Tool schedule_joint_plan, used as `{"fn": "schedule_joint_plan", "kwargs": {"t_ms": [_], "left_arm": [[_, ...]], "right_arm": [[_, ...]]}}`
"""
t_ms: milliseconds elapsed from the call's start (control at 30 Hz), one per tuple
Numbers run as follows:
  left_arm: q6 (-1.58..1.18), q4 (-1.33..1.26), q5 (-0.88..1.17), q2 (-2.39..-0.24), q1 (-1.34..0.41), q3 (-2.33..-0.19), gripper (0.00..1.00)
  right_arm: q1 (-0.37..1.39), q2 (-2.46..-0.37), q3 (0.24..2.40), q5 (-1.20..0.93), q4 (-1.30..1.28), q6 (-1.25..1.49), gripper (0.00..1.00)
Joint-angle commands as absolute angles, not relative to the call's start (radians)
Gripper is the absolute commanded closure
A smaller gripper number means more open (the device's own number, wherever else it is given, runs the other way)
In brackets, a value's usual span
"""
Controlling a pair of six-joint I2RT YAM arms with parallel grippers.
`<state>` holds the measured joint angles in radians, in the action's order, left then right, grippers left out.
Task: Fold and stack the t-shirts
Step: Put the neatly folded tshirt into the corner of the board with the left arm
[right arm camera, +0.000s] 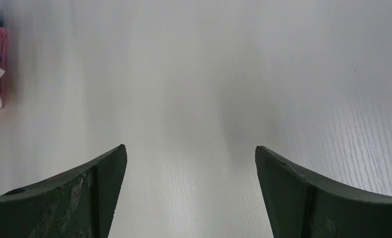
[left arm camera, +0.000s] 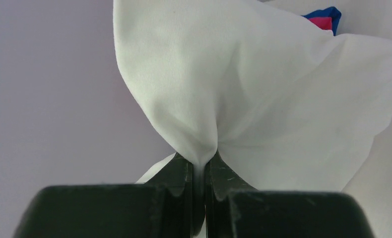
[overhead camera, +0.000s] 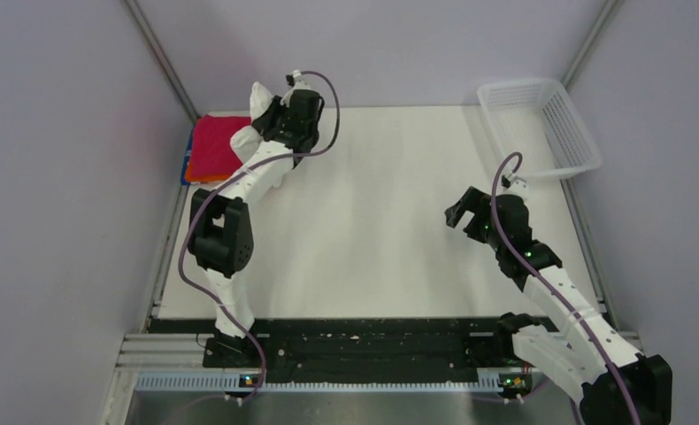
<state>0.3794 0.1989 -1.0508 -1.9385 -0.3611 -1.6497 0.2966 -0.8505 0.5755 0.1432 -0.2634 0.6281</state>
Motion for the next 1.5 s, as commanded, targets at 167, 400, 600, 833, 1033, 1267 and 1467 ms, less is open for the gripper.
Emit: {"fn": "schedule_joint_plan", "kwargs": {"t_ms": [167,400,600,833,1033,1267,1467], "left_arm": [[0.385,0.198,-1.052,-1.824,-0.341,-1.773,1.00],[0.372,0.190,-1.006,-1.819,-0.303,-1.785,1.00],[0.290,0.247,-0.878,-1.850,-0.234,-1.790,1.00],[0.224,0.279,-0.743,-1.971,-0.106,-1.853,1.00],[0.184,0.321,-0.702,-2.056,-0.031,-1.933,1.00],[0.129,0.336,-0.646,-2.129,0.063,-2.003,0.30],[0.071,0.386,-0.722,-2.142,0.098,-2.112,0.01]], "right_arm": [[0.286,-0.852,0.579,0.164,-0.255,0.614,0.01],[0.286,-0.871,0.581,0.158,-0.255,0.611,0.01],[0.286,-0.880,0.584,0.164,-0.259,0.606,0.01],[0.287,-0.903,0.592,0.175,-0.270,0.603,0.01],[0.287,-0.910,0.593,0.205,-0.275,0.600,0.01],[0.285,-0.936,0.600,0.226,-0.277,0.595,0.01],[0.284,-0.939,0.604,0.248,-0.284,0.595,0.01]]}}
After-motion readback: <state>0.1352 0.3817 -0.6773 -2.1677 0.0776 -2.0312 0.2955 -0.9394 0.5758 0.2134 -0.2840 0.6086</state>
